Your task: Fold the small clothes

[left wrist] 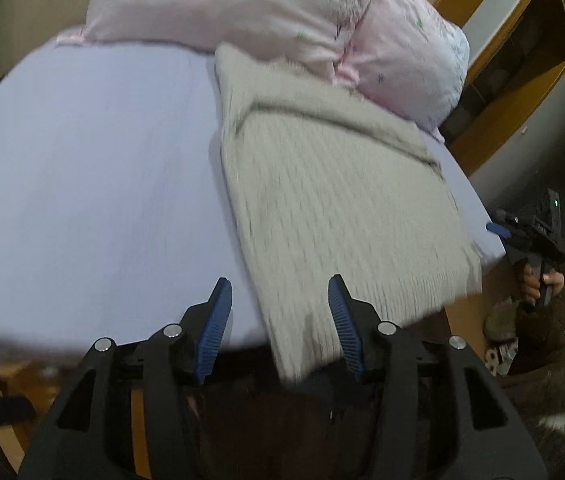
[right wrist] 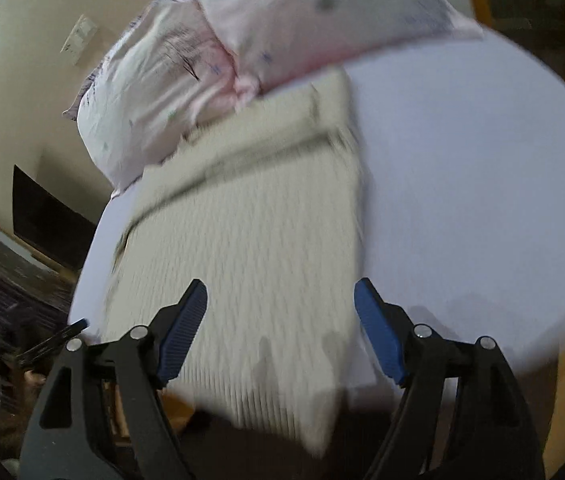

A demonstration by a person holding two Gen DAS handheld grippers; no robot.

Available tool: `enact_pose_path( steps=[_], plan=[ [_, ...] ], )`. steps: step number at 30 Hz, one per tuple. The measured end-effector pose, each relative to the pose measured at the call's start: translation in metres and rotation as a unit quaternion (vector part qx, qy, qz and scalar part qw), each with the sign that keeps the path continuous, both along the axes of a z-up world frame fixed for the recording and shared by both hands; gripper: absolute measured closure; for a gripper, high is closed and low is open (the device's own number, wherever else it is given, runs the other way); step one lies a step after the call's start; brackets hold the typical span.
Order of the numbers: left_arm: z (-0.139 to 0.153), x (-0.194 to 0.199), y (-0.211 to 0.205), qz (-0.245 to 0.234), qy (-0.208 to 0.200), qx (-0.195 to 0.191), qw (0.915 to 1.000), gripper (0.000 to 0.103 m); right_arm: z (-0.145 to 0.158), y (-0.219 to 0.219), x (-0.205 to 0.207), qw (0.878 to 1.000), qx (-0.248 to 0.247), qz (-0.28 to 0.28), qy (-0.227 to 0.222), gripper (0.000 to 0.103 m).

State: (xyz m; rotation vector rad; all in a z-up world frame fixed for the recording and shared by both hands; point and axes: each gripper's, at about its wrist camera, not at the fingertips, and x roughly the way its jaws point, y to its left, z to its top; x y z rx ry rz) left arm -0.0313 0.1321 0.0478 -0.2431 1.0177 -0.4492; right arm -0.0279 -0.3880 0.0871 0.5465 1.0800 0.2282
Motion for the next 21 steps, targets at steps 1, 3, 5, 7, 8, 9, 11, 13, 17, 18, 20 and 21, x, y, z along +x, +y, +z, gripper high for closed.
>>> enact_pose_path(
  steps=[1, 3, 5, 7, 8, 9, 11, 13, 17, 18, 20, 21],
  plan=[
    [-0.004, -0.006, 0.002, -0.002, 0.007, -0.006, 1.0000, 0.052, -0.006, -0.005, -0.015, 1.000, 0.009, -0.005, 0.012, 0.027],
    [-0.016, -0.024, 0.009, -0.006, 0.029, -0.032, 0.9991, 0.049, -0.024, -0.013, -0.047, 0.998, 0.032, -0.019, 0.042, 0.027],
    [-0.029, -0.030, 0.014, 0.000, 0.040, -0.050, 0.9979, 0.042, -0.042, -0.021, -0.057, 0.996, 0.062, -0.031, 0.055, 0.027],
    [-0.040, -0.027, 0.014, 0.009, 0.055, -0.069, 0.9961, 0.042, -0.066, -0.023, -0.057, 0.990, 0.114, -0.039, 0.071, 0.030],
    [-0.047, -0.023, 0.010, 0.008, 0.062, -0.089, 0.9940, 0.042, -0.075, -0.021, -0.054, 0.987, 0.135, -0.037, 0.077, 0.034],
    [-0.049, -0.021, 0.006, 0.006, 0.064, -0.097, 0.9932, 0.042, -0.084, -0.017, -0.049, 0.984, 0.157, -0.029, 0.079, 0.037],
    [-0.053, -0.016, -0.003, 0.003, 0.067, -0.098, 0.9930, 0.042, -0.095, -0.009, -0.043, 0.979, 0.187, -0.015, 0.082, 0.056],
    [-0.057, -0.011, -0.008, 0.006, 0.070, -0.107, 0.9918, 0.042, -0.102, -0.001, -0.036, 0.972, 0.221, 0.002, 0.077, 0.087],
    [-0.057, -0.006, -0.010, 0.018, 0.083, -0.147, 0.9856, 0.092, -0.099, 0.003, -0.038, 0.970, 0.235, 0.017, 0.055, 0.095],
    [-0.053, -0.008, -0.010, 0.018, 0.081, -0.153, 0.9847, 0.095, -0.092, 0.004, -0.039, 0.971, 0.235, 0.022, 0.042, 0.095],
    [-0.039, -0.012, -0.009, 0.014, 0.061, -0.159, 0.9854, 0.096, -0.072, 0.003, -0.035, 0.972, 0.233, 0.027, 0.011, 0.096],
    [-0.031, -0.011, -0.009, 0.013, 0.052, -0.159, 0.9858, 0.096, -0.062, 0.003, -0.030, 0.972, 0.232, 0.029, -0.004, 0.096]
  ],
)
